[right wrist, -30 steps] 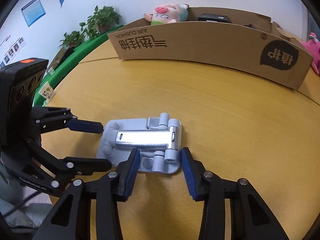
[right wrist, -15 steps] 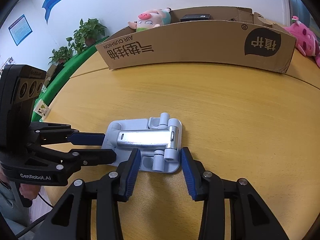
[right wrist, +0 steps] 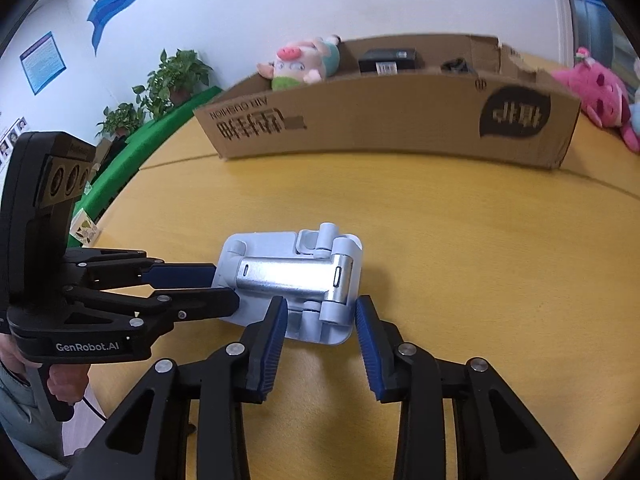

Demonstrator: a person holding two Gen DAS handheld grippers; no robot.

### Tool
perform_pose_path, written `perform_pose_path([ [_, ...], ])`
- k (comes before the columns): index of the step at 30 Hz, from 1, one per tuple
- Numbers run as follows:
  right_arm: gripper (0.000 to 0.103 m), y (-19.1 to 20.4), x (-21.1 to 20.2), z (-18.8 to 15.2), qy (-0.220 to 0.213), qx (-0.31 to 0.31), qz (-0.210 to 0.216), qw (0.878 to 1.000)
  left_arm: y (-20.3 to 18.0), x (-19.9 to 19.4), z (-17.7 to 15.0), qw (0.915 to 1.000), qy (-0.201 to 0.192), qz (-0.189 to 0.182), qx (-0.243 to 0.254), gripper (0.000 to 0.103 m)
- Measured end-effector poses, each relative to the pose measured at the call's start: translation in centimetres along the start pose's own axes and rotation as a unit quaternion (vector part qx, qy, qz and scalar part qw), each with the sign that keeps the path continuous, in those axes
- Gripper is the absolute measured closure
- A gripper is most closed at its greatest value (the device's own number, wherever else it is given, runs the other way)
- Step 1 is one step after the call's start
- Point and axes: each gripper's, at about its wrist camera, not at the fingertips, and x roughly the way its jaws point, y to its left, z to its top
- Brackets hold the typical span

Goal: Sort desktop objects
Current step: 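Lift the phone stand with the left gripper and carry it over the box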

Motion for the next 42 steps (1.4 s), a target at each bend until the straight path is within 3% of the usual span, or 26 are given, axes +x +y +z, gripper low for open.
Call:
perform_pose_path([
  [6,0.069,1.3,-2.6,2.4,-0.058,-0.021,-0.005,0.998,0.0,-2.7,2.1,0.9989,-0.043,0.015,0.007,0.068],
  [14,0.069,1.7,-4.1,8.5,-0.112,-0.033,-0.013,0.993,0.1,-6.2,7.4,0.9935,-0.108,0.025,0.025,0.069],
  [24,0.068,-1.5,-3.5,15.4,-0.144,-0.009,-0.015,0.989,0.0,-5.6,14.7,0.9886,-0.138,0.026,0.053,0.069],
  [33,0.067,-6.3,0.7,20.1,-0.133,0.033,-0.020,0.990,0.7,-1.5,20.8,0.9889,-0.129,0.021,0.070,0.069],
  [42,0.066,-10.5,7.0,21.7,-0.075,0.082,-0.021,0.994,3.4,5.2,23.5,0.9977,-0.056,0.012,0.035,0.069],
])
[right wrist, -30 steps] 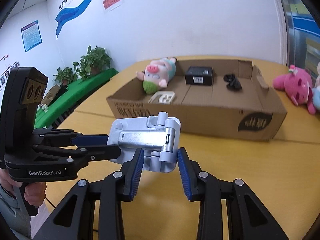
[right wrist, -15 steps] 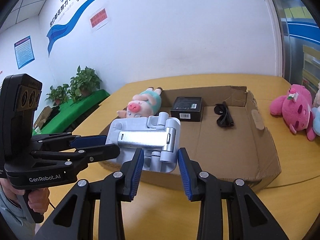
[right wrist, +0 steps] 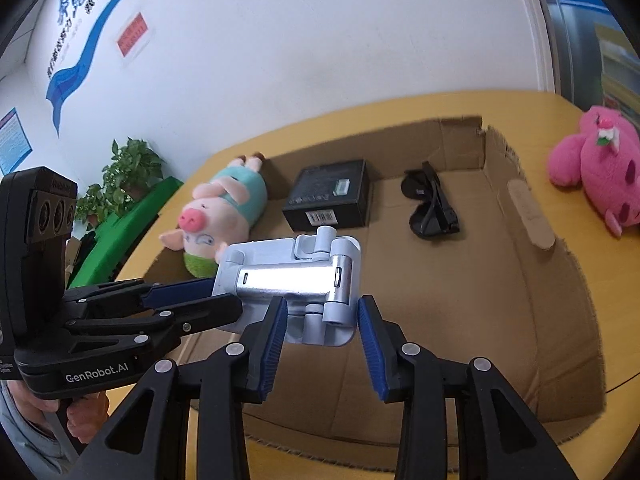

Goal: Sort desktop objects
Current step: 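Lift the phone stand with the left gripper and carry it over the box, then lower the phone stand into the box and open the left gripper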

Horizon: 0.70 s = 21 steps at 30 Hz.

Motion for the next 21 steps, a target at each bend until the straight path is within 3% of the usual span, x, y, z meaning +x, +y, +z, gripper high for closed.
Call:
perform_pose_path([
  [14,0.061,-1.2,6.5,-1.5,0.122,0.046,-0.019,0.991,2.2,4.8,-0.8,0.9909,0.120,0.019,-0.058,0.069],
  [19,0.062,-0.9,7.3,-1.6,0.141,0.049,-0.025,0.989,3.1,5.9,-1.6,0.9854,0.151,0.023,-0.076,0.069],
  [21,0.062,-0.9,7.4,-1.6,0.147,0.047,-0.030,0.988,3.1,5.7,-1.7,0.9862,0.146,0.023,-0.075,0.069],
])
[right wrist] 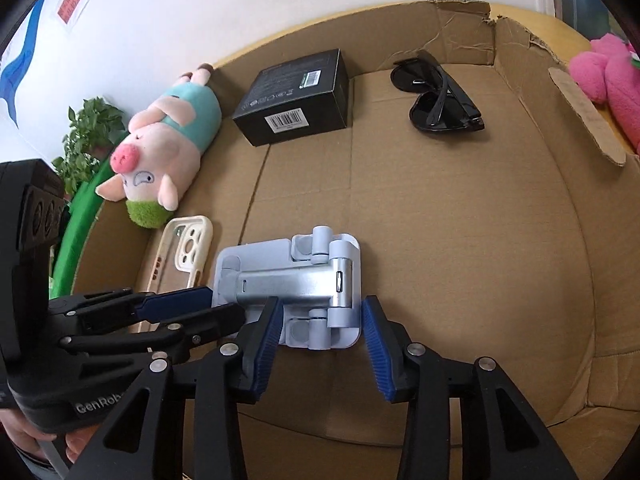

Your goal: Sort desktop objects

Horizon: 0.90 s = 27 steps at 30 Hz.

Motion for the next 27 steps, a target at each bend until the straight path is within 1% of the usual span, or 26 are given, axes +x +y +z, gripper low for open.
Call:
perform_pose_path([
  [2,0.062,0.0,0.0,0.0,0.006,-0.001,-0.002,1.000,0.1,-0.2,-0.1,1.0000,-0.004,0.001,0.000,0.070],
  [4,0.062,0.2,-0.2,-0.1,0.003,-0.005,-0.003,1.000,0.1,-0.6,-0.4,0.9999,-0.017,0.001,-0.001,0.071],
  [5,0.062,0.4,-0.4,-0.1,0.003,-0.011,-0.006,1.000,0.1,-1.2,-0.6,0.9995,-0.031,0.005,-0.001,0.071],
  [7,0.057,0.7,-1.1,-0.3,0.000,-0.014,-0.008,1.000,0.1,-2.4,-1.1,0.9982,-0.056,0.017,-0.006,0.071],
  [8,0.055,1.3,-2.2,-0.5,-0.010,-0.020,-0.015,1.000,0.1,-3.5,-1.5,0.9962,-0.080,0.032,-0.009,0.071],
  [9,0.047,1.9,-3.3,-0.7,-0.026,-0.032,-0.020,0.999,-0.2,-5.2,-2.2,0.9917,-0.117,0.052,-0.008,0.071],
  [10,0.032,2.7,-4.7,-1.0,-0.048,-0.050,-0.027,0.997,-0.5,-6.5,-2.7,0.9872,-0.146,0.064,-0.007,0.069],
  [12,0.015,4.5,-7.7,-2.1,-0.096,-0.087,-0.055,0.990,-1.0,-9.9,-4.5,0.9742,-0.212,0.078,-0.004,0.068],
  [13,0.011,5.2,-9.0,-2.7,-0.120,-0.099,-0.068,0.985,-1.2,-11.2,-5.5,0.9684,-0.235,0.083,-0.005,0.060],
  [14,0.009,5.6,-10.2,-3.3,-0.138,-0.105,-0.074,0.982,-1.2,-12.1,-6.2,0.9637,-0.251,0.091,-0.007,0.048],
  [15,0.003,5.8,-11.0,-3.8,-0.150,-0.108,-0.077,0.980,-1.2,-13.1,-7.1,0.9580,-0.268,0.103,-0.010,0.041],
  [16,0.001,6.0,-11.7,-4.4,-0.158,-0.110,-0.084,0.978,-1.2,-14.2,-8.3,0.9502,-0.288,0.118,-0.017,0.033],
  [17,0.001,6.1,-12.3,-5.0,-0.163,-0.109,-0.093,0.976,-1.3,-14.7,-8.9,0.9450,-0.301,0.126,-0.023,0.031],
  [18,0.001,6.1,-13.0,-5.7,-0.168,-0.107,-0.100,0.975,-1.3,-15.8,-10.5,0.9352,-0.325,0.136,-0.033,0.029],
  [19,0.001,6.1,-13.6,-6.7,-0.176,-0.103,-0.106,0.973,-1.3,-16.2,-11.0,0.9306,-0.337,0.138,-0.036,0.024],
  [21,0.001,5.9,-14.4,-7.9,-0.182,-0.099,-0.116,0.971,-1.7,-17.2,-12.7,0.9215,-0.357,0.147,-0.039,0.023],
  [23,0.001,5.8,-14.6,-9.0,-0.184,-0.099,-0.123,0.970,-2.7,-17.5,-13.7,0.9166,-0.366,0.158,-0.030,0.023],
  [27,0.001,5.8,-15.4,-10.9,-0.187,-0.104,-0.135,0.968,-4.5,-18.0,-15.3,0.9101,-0.376,0.173,-0.008,0.023],
])
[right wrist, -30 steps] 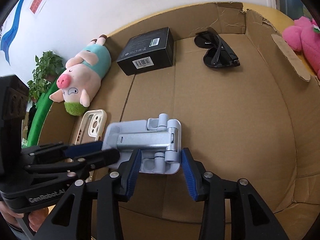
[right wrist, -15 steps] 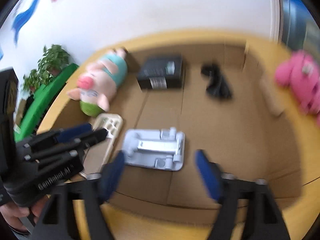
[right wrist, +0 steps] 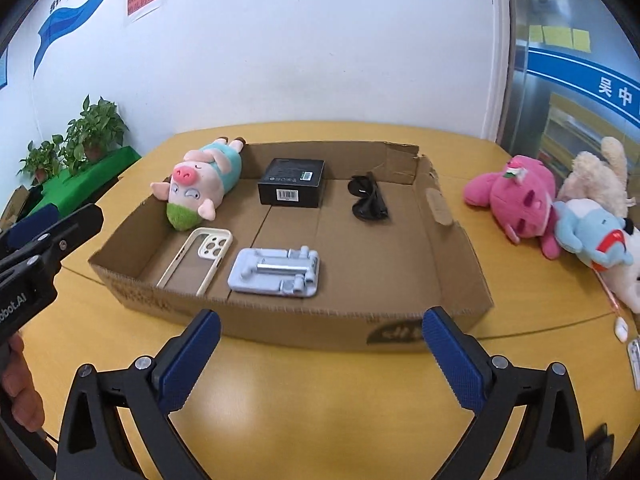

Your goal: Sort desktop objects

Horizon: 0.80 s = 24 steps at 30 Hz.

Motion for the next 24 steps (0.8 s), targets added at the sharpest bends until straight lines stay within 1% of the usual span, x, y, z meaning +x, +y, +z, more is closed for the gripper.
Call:
perform_pose_path([
  [5,0.000,0.2,-2.3,-1.4,-0.010,-0.004,-0.006,1.000,-0.5,-2.3,-1.2,0.9999,-0.010,-0.001,-0.007,0.023],
  [8,0.000,0.3,-3.2,-2.2,-0.017,-0.006,-0.005,1.000,-0.8,-3.0,-1.8,1.0000,-0.005,-0.005,-0.004,0.023],
  [11,0.000,0.4,-4.0,-2.8,-0.019,-0.004,0.002,1.000,-1.2,-3.4,-2.4,1.0000,0.000,0.009,0.001,0.023],
  [13,0.000,0.4,-4.6,-3.1,-0.023,-0.003,0.000,1.000,-1.4,-3.8,-2.8,0.9999,0.004,0.012,0.001,0.023],
  [24,0.000,-0.1,-6.5,-3.0,-0.035,-0.002,0.003,0.999,-2.0,-4.5,-3.1,0.9999,0.012,0.010,0.000,0.023],
])
